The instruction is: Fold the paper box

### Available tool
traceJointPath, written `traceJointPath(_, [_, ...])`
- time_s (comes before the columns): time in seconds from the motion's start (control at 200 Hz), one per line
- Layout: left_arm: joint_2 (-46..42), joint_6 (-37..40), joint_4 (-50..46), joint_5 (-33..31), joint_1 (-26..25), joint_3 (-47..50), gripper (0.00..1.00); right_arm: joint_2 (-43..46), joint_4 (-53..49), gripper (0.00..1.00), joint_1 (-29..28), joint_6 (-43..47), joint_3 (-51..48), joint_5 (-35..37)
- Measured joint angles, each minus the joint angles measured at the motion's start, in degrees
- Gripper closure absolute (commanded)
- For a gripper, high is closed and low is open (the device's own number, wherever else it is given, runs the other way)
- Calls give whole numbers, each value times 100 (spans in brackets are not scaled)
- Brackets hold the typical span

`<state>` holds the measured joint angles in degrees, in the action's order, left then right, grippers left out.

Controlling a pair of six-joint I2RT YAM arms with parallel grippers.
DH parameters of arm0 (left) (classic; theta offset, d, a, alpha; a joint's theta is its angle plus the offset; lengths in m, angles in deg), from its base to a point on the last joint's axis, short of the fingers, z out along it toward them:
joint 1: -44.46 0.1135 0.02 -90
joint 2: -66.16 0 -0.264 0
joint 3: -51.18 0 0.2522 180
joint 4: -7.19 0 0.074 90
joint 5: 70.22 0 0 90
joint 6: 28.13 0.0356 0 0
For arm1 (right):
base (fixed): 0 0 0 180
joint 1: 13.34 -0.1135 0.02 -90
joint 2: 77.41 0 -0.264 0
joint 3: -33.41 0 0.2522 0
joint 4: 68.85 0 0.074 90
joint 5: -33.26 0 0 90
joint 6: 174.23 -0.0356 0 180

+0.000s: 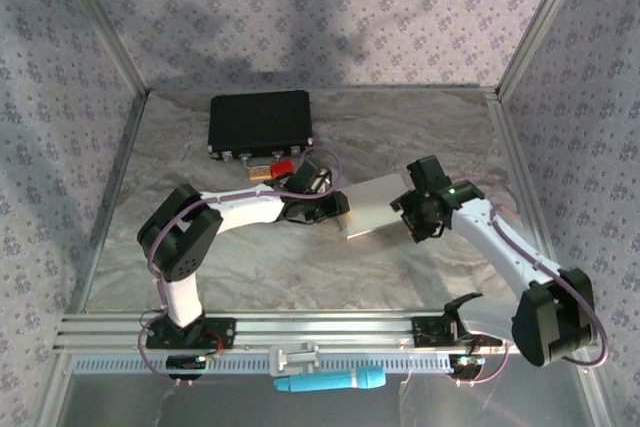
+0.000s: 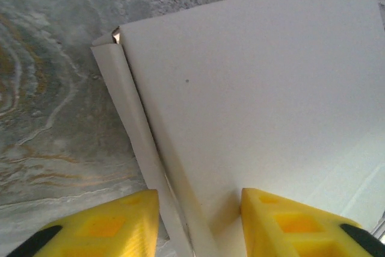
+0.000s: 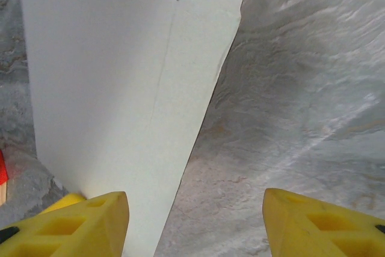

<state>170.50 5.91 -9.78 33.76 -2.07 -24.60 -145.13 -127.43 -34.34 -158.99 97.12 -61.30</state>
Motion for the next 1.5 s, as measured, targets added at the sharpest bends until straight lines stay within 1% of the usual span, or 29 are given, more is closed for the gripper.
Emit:
traceJointPath(0.05, [22, 22, 0, 22, 0, -7, 67, 125, -160, 38, 136, 280, 74, 26])
traceJointPath(0.11, [42, 44, 2, 39, 0, -9, 68, 205, -310, 38, 363, 688, 195, 22])
traceJointPath(0.19, [52, 61, 2, 61, 2, -9, 69, 192, -339, 37, 800, 1338, 378, -20])
traceJointPath(0.26, [74, 87, 7, 63, 0, -9, 71, 48, -256, 37, 1211, 2098, 531, -94])
traceJointPath(0.32, [90, 105, 24, 66, 0, -9, 73, -293, -175, 40, 1519, 2839, 723, -214])
traceJointPath(0.39, [90, 127, 26, 61, 0, -9, 75, -859, -96, 41, 1725, 3681, 992, -323])
traceJointPath(0.48, [92, 149, 24, 59, 0, -9, 75, -1563, 59, 42, 1803, 4581, 1204, -544])
traceJointPath(0.605, [96, 168, 24, 57, 0, -9, 75, -2168, 164, 44, 1810, 5346, 1272, -828])
traceJointPath(0.72, [103, 195, 24, 46, 0, -9, 76, -2437, 177, 44, 1810, 5683, 1300, -988])
traceJointPath(0.849, [103, 245, 22, 37, 0, -9, 76, -2605, 173, 44, 1816, 5888, 1309, -979])
traceJointPath(0.949, [105, 278, 20, 37, 0, -9, 74, -2723, 184, 46, 1825, 5987, 1300, -981])
traceJointPath(1.009, [109, 299, 20, 37, 0, -9, 72, -2774, 203, 47, 1825, 6028, 1274, -984])
traceJointPath(1.124, [116, 354, -72, 17, 0, -22, 63, -2911, 260, 53, 1825, 6026, 1244, -986])
traceJointPath(1.234, [116, 444, -297, -17, 0, -74, 58, -3003, 304, 60, 1823, 6019, 1241, -992])
traceJointPath(1.364, [61, 448, -481, -22, 17, -90, 57, -3027, 328, 64, 1823, 5976, 1241, -992])
traceJointPath(1.499, [35, 424, -494, 105, 46, -92, 59, -3029, 332, 66, 1823, 5954, 1241, -1029])
